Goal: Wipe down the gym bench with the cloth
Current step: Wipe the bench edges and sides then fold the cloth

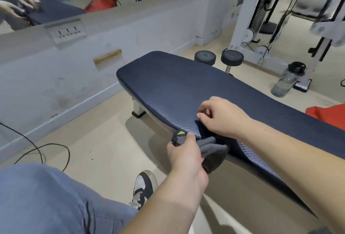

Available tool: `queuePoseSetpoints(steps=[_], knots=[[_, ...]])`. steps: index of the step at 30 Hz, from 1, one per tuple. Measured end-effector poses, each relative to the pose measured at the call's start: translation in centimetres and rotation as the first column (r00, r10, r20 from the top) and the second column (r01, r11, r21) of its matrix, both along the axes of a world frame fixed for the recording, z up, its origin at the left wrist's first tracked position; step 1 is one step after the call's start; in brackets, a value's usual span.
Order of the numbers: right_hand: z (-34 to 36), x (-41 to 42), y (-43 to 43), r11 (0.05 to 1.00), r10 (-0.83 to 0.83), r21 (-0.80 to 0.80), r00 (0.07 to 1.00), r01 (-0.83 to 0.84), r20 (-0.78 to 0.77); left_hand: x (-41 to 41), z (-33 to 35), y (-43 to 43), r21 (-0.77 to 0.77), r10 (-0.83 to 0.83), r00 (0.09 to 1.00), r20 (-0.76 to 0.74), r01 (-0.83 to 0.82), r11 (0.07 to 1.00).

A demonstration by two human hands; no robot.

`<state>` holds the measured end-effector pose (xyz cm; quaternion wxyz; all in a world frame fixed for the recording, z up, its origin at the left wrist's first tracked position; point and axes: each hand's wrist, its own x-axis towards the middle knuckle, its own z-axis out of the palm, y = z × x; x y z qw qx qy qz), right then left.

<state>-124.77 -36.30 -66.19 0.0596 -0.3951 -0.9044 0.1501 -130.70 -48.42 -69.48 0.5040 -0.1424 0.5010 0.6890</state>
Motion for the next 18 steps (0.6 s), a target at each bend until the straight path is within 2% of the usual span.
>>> queuePoseSetpoints(steps=[4,7,11,13,16,18], knots=[[-0.3,-2.0,-0.6,0.999,-0.030,-0.020,0.998,0.029,-0.053,-4.4,-0.7,0.9,-0.026,-0.027,0.994,0.110,0.030,0.999],[-0.1,-3.9,-0.4,0.999,-0.050,-0.013,0.996,0.049,-0.077,-10.6,-1.8,2.4,-0.108,0.034,0.994,0.103,-0.023,0.994],[0.4,-7.8,0.9,0.999,-0.033,0.003,0.997,0.034,-0.069,-18.7,-0.2,6.0,-0.178,0.181,0.977,-0.116,-0.200,0.964],[0.6,-10.2,2.3,1.000,-0.024,0.002,0.999,0.024,-0.038,-22.2,1.7,7.8,-0.177,0.151,0.963,-0.222,-0.192,0.965],[1.0,-13.7,4.9,1.000,-0.017,0.019,0.999,0.016,0.027,-26.6,2.8,10.2,-0.244,0.062,0.969,-0.238,-0.122,0.962],[1.2,-15.9,6.6,1.000,-0.010,0.016,0.996,0.008,0.088,-29.1,2.0,11.7,-0.291,-0.009,0.950,-0.311,-0.086,0.953]])
